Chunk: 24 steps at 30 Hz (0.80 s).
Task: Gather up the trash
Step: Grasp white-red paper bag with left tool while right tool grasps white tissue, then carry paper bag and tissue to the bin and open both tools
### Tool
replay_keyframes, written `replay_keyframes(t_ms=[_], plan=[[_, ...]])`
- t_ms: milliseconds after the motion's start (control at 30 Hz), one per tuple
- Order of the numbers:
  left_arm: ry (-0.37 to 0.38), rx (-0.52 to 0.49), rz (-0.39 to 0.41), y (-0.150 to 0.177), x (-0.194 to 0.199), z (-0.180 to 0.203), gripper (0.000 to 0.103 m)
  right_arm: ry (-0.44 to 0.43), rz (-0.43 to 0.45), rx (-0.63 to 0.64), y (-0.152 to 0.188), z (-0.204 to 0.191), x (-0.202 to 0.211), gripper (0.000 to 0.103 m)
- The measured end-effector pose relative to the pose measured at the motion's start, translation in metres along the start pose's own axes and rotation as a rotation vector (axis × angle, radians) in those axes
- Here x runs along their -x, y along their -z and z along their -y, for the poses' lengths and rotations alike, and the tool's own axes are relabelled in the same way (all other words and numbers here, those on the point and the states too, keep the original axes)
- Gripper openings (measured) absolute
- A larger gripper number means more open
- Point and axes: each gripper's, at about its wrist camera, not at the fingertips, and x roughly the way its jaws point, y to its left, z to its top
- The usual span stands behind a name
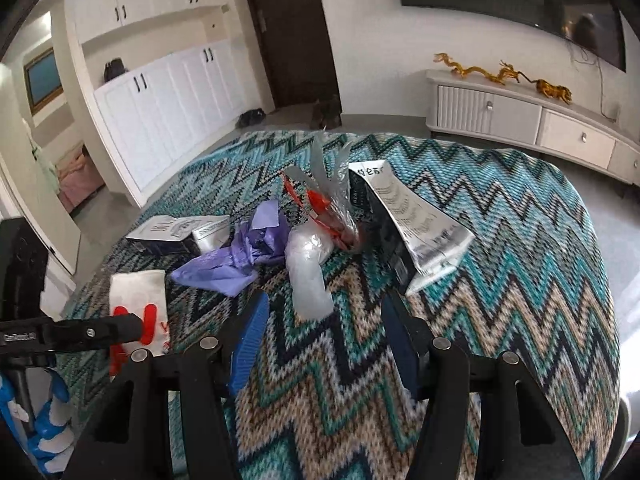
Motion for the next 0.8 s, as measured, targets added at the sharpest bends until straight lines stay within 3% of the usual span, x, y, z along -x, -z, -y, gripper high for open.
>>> replay_keyframes(t_ms=[67, 133, 233, 300, 367, 800], plan=[[-0.014, -0.005, 0.009, -0.002, -0.003, -0.001, 0.052, -0.014, -0.010, -0.002, -0.004, 0.002, -0.009, 0.054], [-0.019, -0.006, 0.012, -0.005, -0.005, -0.003, 0.046, -0.032, -0.031, -0.020, -0.006, 0.007, -0.019, 0.048], [-0.022, -0.010, 0.011, -0.005, -0.005, -0.006, 0.038, -0.052, -0.048, -0.016, -0.005, 0.009, -0.026, 0.033], [-0.014, -0.003, 0.009, -0.003, -0.002, -0.010, 0.035, -0.077, -0.052, -0.013, -0.003, 0.007, -0.026, 0.016], [-0.006, 0.006, 0.013, 0.000, 0.003, -0.013, 0.033, -0.086, -0.047, 0.003, 0.000, 0.005, -0.022, 0.011], [0.045, 0.002, 0.039, 0.027, 0.044, -0.010, 0.024, -0.236, 0.027, 0.021, 0.047, -0.024, 0.059, 0.006]])
